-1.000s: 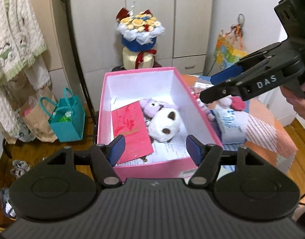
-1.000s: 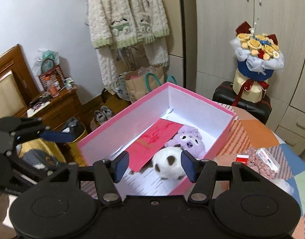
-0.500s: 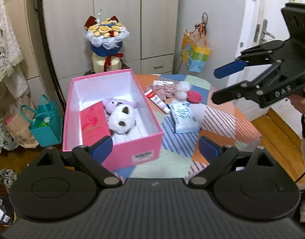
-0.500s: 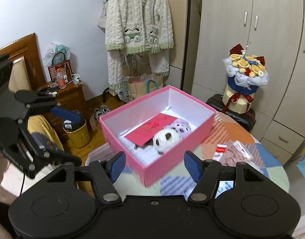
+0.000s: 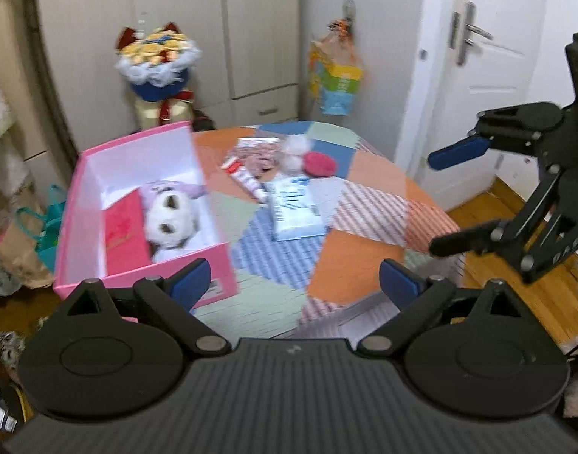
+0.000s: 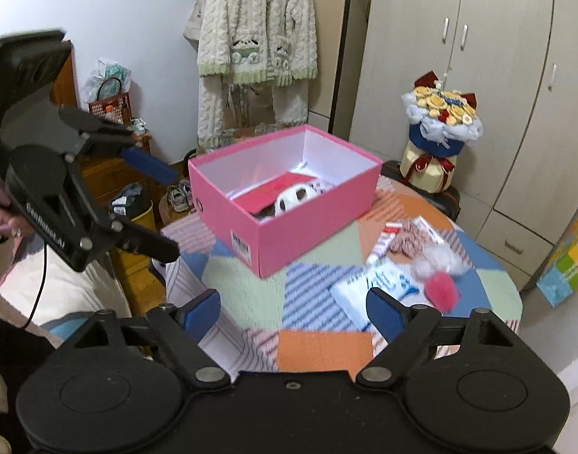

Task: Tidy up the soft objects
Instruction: 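Withdraw the right gripper up and out of the pink box, then move the left gripper to the white wet-wipes pack and grasp it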

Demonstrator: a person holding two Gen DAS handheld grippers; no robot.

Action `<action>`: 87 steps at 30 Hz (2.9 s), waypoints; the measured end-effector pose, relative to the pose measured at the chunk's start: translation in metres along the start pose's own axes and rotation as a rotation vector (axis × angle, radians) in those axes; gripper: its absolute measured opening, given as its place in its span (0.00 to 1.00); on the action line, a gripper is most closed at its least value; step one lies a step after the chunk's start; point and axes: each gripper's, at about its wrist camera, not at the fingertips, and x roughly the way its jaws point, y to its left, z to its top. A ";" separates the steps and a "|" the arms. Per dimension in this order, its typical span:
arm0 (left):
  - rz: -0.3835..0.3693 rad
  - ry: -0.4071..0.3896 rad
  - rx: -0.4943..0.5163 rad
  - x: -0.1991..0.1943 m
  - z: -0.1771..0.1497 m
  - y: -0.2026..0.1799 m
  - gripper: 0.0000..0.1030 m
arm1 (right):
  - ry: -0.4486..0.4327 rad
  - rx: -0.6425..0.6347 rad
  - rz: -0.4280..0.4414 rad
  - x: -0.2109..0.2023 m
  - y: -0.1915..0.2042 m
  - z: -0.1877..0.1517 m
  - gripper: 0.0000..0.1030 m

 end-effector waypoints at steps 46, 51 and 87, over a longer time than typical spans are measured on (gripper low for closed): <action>0.009 0.089 -0.246 0.262 0.028 0.028 0.50 | -0.025 0.053 -0.118 0.200 -0.085 -0.067 0.84; -0.048 0.102 -0.326 0.266 0.024 0.040 0.39 | -0.015 0.126 -0.061 0.209 -0.100 -0.064 0.79; -0.171 0.166 -0.273 0.215 0.001 0.001 0.39 | -0.026 0.177 -0.087 0.176 -0.050 -0.076 0.71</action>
